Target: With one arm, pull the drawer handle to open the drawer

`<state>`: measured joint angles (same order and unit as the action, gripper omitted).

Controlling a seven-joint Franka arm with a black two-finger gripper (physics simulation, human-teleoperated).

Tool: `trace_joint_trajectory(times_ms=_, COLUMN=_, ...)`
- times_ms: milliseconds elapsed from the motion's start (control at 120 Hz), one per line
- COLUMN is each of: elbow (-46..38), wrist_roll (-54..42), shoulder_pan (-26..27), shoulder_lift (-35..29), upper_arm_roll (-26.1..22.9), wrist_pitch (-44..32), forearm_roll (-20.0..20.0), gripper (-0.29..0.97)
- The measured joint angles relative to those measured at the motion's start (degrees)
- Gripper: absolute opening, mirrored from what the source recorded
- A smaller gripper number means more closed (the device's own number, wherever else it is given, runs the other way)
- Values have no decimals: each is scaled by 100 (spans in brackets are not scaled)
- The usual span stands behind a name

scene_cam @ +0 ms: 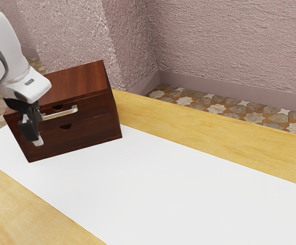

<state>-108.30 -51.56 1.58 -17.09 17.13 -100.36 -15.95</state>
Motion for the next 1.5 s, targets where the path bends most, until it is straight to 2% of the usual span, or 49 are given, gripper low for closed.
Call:
trace_joint_trajectory(times_ms=100, elbow=45, wrist_roll=17, shoulder_pan=-120, shoulder_lift=249, upper_arm_roll=23, wrist_pitch=-458, forearm_roll=-65, gripper=52)
trace_joint_trajectory(times_ms=208, elbow=209, wrist_roll=-89, shoulder_pan=-318, shoulder_lift=525, upper_arm_roll=97, wrist_pitch=-803, forearm_roll=51, gripper=40)
trace_joint_trajectory(times_ms=358, elbow=346, wrist_roll=-228, shoulder_pan=-450, shoulder_lift=871, upper_arm_roll=221, wrist_pitch=-1195, forearm_roll=98, gripper=30)
trace_joint_trajectory(times_ms=608, elbow=1032, wrist_roll=-538, shoulder_pan=-595, shoulder_lift=1650, upper_arm_roll=285, wrist_pitch=-1535, forearm_roll=168, gripper=25)
trace_joint_trajectory(times_ms=942, elbow=1520, wrist_roll=-1012, shoulder_pan=-907, shoulder_lift=2293, upper_arm_roll=351, wrist_pitch=-1651, forearm_roll=598, gripper=23)
trace_joint_trajectory(times_ms=1233, elbow=1481, wrist_roll=-1307, shoulder_pan=-954, shoulder_lift=2418, upper_arm_roll=361, wrist_pitch=-1672, forearm_roll=813, gripper=20)
trace_joint_trajectory(times_ms=1500, elbow=1152, wrist_roll=-1411, shoulder_pan=-816, shoulder_lift=2252, upper_arm_roll=376, wrist_pitch=-1689, forearm_roll=831, gripper=0)
